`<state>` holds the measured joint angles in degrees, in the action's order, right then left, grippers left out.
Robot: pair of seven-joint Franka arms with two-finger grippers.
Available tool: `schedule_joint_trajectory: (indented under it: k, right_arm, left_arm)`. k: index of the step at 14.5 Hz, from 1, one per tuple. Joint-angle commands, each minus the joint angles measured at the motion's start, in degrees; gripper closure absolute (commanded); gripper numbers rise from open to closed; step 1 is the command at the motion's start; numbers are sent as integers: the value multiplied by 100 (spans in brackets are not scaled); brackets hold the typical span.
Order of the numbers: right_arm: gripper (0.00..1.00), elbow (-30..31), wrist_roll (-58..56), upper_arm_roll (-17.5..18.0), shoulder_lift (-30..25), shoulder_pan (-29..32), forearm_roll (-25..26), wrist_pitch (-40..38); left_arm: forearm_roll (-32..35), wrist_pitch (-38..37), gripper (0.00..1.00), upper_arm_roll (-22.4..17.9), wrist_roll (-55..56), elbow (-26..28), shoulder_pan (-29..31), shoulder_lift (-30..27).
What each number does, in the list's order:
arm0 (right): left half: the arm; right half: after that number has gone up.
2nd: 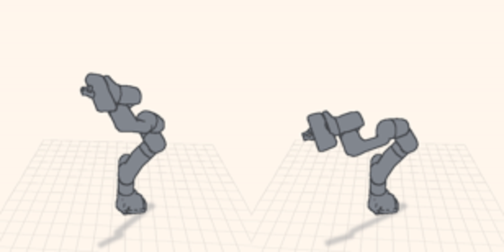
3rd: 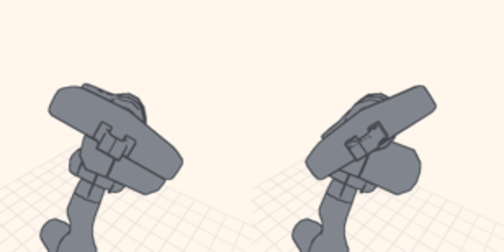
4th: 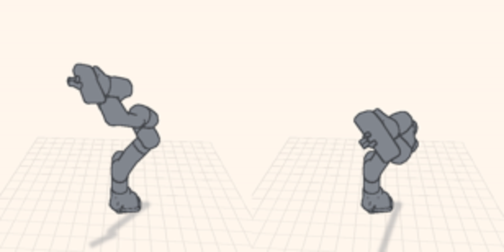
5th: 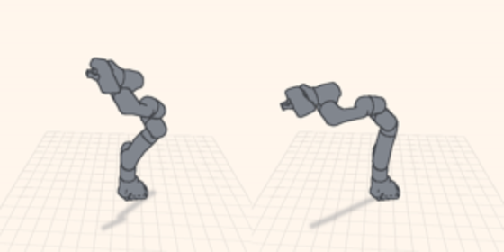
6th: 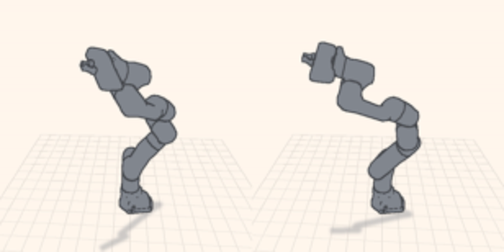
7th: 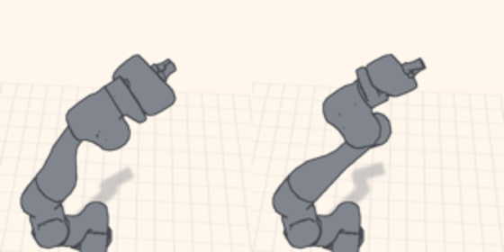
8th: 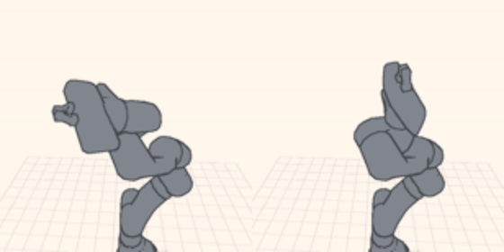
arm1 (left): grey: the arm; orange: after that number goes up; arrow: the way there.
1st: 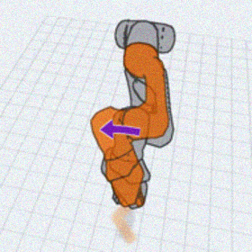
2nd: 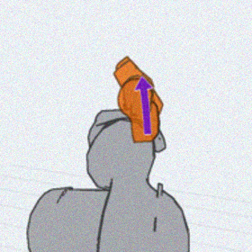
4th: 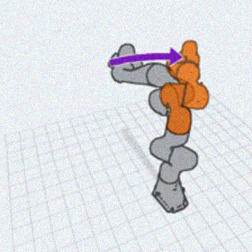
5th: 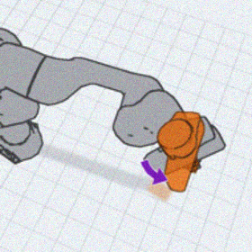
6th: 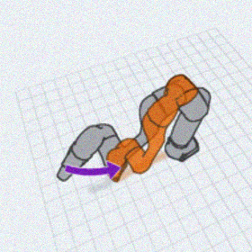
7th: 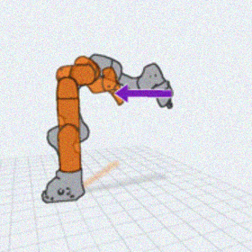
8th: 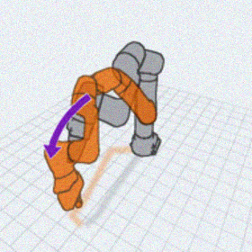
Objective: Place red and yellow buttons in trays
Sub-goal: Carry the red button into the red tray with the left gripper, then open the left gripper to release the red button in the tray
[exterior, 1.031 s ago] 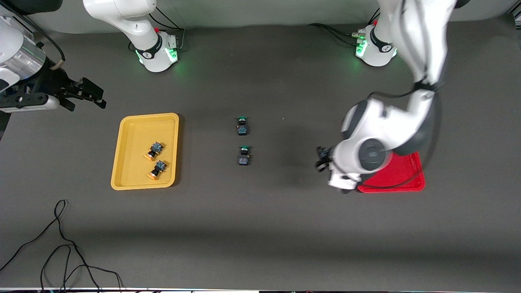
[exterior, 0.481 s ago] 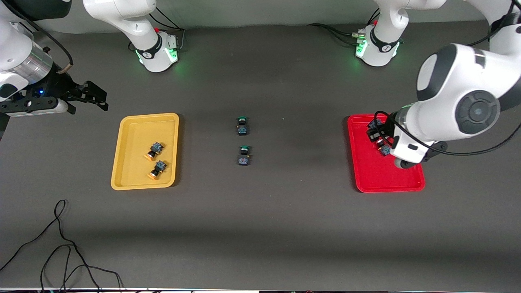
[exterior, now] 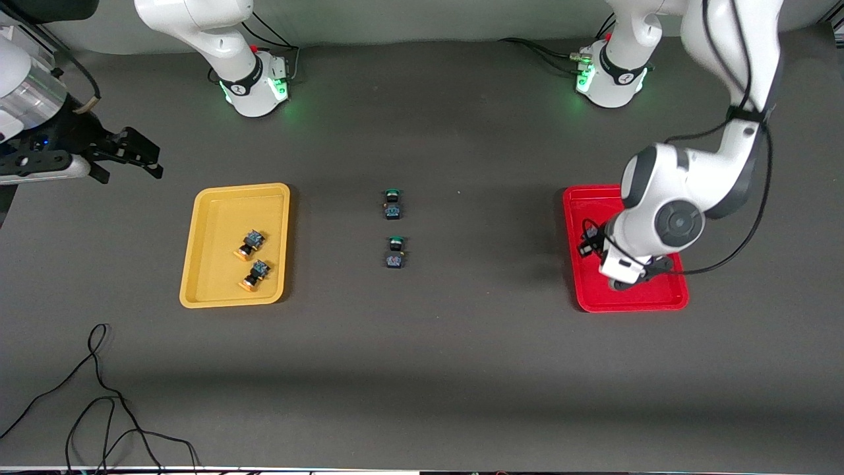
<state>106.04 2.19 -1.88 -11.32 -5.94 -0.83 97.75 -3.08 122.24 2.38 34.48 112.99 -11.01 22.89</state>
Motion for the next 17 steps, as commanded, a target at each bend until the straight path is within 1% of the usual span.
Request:
schedule_joint_trajectory:
  k: [1,4,5,6,7,9,11,13,17]
  right_arm:
    - [0,-84,-140,-14,-11,-21,109,-99]
    - [0,-75,-140,-14,-11,-21,109,-151]
    - [0,-66,-149,-14,-2,-21,109,-151]
    - [0,-66,-149,-14,15,-21,109,-151]
    - [0,-66,-149,-14,-2,-21,118,-151]
    - [0,-66,-158,-14,16,-21,118,-186]
    - [0,-58,-158,-5,33,-21,118,-178]
    - [0,-57,-158,-5,33,-21,118,-178]
    - [0,-31,-140,-5,103,-30,109,-134]
  left_arm:
    - [88,387,100,-1,-380,-5,256,259]
    - [79,722,100,-1,-530,-14,292,514]
    - [79,731,100,-1,-574,-22,292,549]
    - [79,714,57,-1,-574,-31,292,541]
    - [79,662,1,-1,-565,-40,292,515]
    - [79,460,0,-1,-574,-66,292,392]
    - [79,57,0,-1,-574,-67,283,60]
    - [79,-496,0,8,-548,-40,283,-484]
    - [79,-1560,0,-1,-591,-75,292,-1785]
